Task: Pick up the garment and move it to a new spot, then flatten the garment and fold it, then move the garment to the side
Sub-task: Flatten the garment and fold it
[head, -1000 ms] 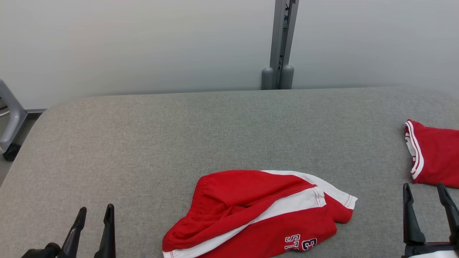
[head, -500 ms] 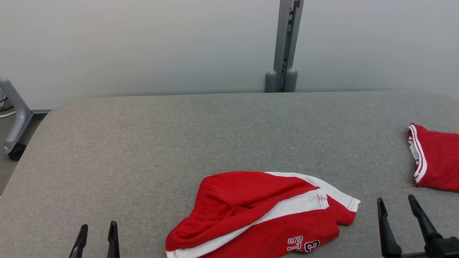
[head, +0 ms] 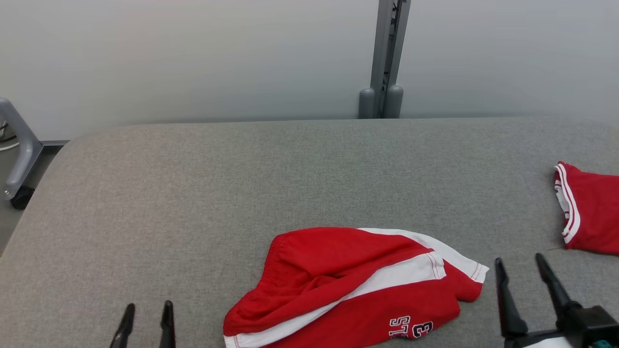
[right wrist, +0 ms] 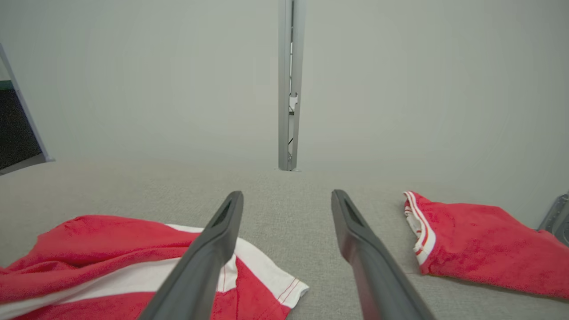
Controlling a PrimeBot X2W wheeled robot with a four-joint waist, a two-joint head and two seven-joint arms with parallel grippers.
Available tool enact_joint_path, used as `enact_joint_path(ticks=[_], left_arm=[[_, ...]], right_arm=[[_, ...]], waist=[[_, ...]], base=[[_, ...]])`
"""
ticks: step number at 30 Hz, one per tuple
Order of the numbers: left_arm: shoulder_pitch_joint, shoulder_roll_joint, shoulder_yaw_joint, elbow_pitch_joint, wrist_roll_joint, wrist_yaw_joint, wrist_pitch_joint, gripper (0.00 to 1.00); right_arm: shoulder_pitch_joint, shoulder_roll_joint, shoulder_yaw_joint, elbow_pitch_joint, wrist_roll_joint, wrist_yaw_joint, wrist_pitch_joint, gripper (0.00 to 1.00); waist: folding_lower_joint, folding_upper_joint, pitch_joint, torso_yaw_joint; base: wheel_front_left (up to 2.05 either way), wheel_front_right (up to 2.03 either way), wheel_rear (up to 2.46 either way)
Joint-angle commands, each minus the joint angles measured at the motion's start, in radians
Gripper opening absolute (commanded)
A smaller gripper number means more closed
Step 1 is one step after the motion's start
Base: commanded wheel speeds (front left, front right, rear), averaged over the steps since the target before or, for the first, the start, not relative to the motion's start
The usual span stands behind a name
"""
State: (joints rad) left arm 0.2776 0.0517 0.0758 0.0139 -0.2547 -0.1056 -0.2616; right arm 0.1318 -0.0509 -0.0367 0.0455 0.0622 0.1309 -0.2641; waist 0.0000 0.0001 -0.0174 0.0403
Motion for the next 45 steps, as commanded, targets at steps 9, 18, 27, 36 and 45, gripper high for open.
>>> enact_joint_path(ticks=[9, 18, 27, 36, 45], left_arm=[[-0.035, 0.041, -0.143, -0.031, -0.145, -0.022, 0.339, 1.00], [-0.044, 0.111, -0.207, -0.073, -0.235, -0.023, 0.517, 1.00], [-0.093, 0.176, -0.291, -0.047, -0.304, -0.025, 0.523, 1.00], [-0.111, 0.213, -0.364, -0.021, -0.382, -0.025, 0.470, 1.00], [-0.137, 0.237, -0.398, 0.041, -0.425, -0.025, 0.418, 1.00]], right_arm=[[-0.242, -0.204, 0.306, 0.187, 0.165, 0.000, 0.260, 1.00], [-0.326, -0.236, 0.408, 0.283, 0.230, 0.000, 0.317, 1.00], [-0.371, -0.247, 0.443, 0.317, 0.245, 0.000, 0.295, 1.00], [-0.347, -0.263, 0.448, 0.285, 0.256, 0.000, 0.289, 1.00], [-0.325, -0.268, 0.437, 0.232, 0.251, 0.000, 0.308, 1.00]], waist=[[0.0000, -0.0001, 0.119, 0.013], [0.0000, -0.0001, 0.186, 0.056], [0.0000, -0.0001, 0.217, 0.064], [0.0000, -0.0001, 0.214, 0.049], [0.0000, -0.0001, 0.213, 0.029]], base=[[0.00, 0.00, 0.00], [0.00, 0.00, 0.00], [0.00, 0.00, 0.00], [0.00, 0.00, 0.00], [0.00, 0.00, 0.00]])
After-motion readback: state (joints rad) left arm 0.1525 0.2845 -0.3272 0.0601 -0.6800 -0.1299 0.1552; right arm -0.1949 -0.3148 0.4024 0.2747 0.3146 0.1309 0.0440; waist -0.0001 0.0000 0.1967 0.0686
